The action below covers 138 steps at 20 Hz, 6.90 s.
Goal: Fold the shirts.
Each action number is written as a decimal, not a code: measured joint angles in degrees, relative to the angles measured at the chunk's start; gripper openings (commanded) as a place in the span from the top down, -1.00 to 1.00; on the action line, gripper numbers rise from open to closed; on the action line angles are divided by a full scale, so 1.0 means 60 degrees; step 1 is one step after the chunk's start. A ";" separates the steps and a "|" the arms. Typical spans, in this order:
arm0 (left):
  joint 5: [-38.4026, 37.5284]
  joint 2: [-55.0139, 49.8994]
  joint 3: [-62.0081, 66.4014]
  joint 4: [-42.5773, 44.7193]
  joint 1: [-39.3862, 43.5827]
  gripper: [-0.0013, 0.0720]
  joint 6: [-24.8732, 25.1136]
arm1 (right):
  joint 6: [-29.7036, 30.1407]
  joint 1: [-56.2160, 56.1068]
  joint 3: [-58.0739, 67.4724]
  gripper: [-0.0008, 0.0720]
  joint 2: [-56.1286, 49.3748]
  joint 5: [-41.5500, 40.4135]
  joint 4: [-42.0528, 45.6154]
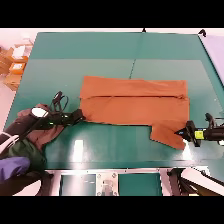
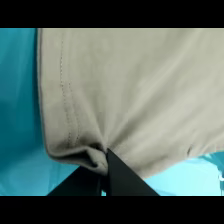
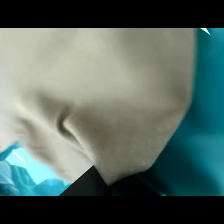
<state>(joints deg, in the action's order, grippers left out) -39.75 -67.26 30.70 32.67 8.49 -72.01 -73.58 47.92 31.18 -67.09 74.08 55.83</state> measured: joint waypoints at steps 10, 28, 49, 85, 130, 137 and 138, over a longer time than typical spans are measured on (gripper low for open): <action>-0.3523 0.1100 0.0936 0.4062 -0.0572 0.90 -0.2830 | -0.2248 -0.0729 0.1322 0.93 0.1668 0.1137 0.1333; -0.3574 -0.5435 0.9034 0.4379 -0.0594 -0.79 -0.2736 | -0.2863 -0.3457 0.6874 0.48 -0.4244 -0.0911 -0.0222; -0.7187 -0.6182 1.2499 0.6284 -0.0594 -0.80 -0.2958 | 0.1810 -0.1679 0.8980 -0.78 -0.7461 0.2404 -0.1719; -0.6524 -0.6193 1.2491 0.4721 -0.0586 -1.00 -0.2925 | 0.2696 -0.1974 1.1657 -1.00 -0.8856 0.3792 -0.0951; -0.7446 -0.7318 1.4444 0.4652 0.1188 0.89 -0.1847 | -0.1086 -0.7777 1.1646 0.93 -0.3559 0.3038 -0.3424; -0.9205 -0.6040 1.4422 0.7082 -0.0885 0.89 -0.2106 | -0.1137 -1.2291 1.0455 -0.60 -0.5472 -0.2645 -0.3526; -0.9322 -0.5985 1.4404 0.7209 -0.1016 0.89 -0.2102 | -0.1078 -1.2885 1.0484 -0.60 -0.5945 -0.3421 -0.3599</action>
<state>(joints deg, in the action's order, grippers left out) -95.68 -103.18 117.12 75.92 2.39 -84.62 -80.05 -29.39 94.08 -102.76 53.56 34.24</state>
